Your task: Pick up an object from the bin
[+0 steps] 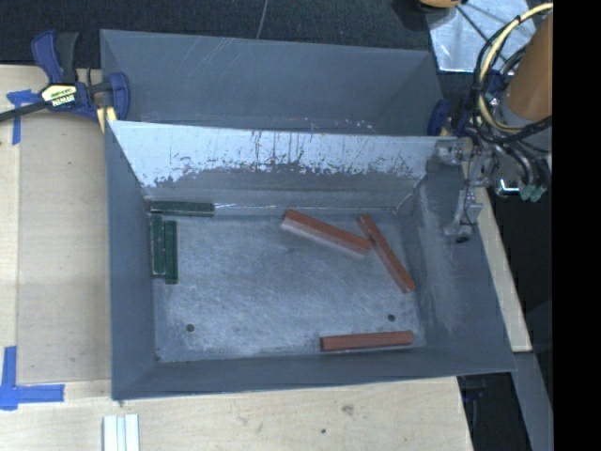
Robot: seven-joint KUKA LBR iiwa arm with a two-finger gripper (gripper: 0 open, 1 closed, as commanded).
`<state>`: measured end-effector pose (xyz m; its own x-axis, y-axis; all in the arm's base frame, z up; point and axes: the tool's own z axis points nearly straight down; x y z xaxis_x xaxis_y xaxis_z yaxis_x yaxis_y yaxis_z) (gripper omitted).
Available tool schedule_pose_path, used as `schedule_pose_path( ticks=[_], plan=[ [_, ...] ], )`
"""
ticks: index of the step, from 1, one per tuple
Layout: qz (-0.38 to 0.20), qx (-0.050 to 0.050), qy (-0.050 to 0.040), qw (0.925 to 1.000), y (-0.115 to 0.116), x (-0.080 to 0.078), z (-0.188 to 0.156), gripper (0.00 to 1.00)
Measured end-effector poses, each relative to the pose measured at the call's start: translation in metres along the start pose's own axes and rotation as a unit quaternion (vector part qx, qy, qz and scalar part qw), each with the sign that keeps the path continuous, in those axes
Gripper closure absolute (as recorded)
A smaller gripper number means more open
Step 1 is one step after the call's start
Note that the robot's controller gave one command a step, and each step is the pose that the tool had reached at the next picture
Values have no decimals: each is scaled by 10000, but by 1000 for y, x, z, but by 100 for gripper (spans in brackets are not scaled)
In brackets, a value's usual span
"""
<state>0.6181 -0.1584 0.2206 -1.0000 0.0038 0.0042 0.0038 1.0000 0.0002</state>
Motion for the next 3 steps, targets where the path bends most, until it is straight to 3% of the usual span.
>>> schedule_pose_path(
  ticks=[1, 2, 3],
  plan=[
    [-17, 5, -34, 10000, 1, -1, -5, 0],
    [-19, 11, -60, 10000, 47, -4, 78, 0],
    [1111, -2, -22, 9938, 84, -1, 74, 0]
  ],
)
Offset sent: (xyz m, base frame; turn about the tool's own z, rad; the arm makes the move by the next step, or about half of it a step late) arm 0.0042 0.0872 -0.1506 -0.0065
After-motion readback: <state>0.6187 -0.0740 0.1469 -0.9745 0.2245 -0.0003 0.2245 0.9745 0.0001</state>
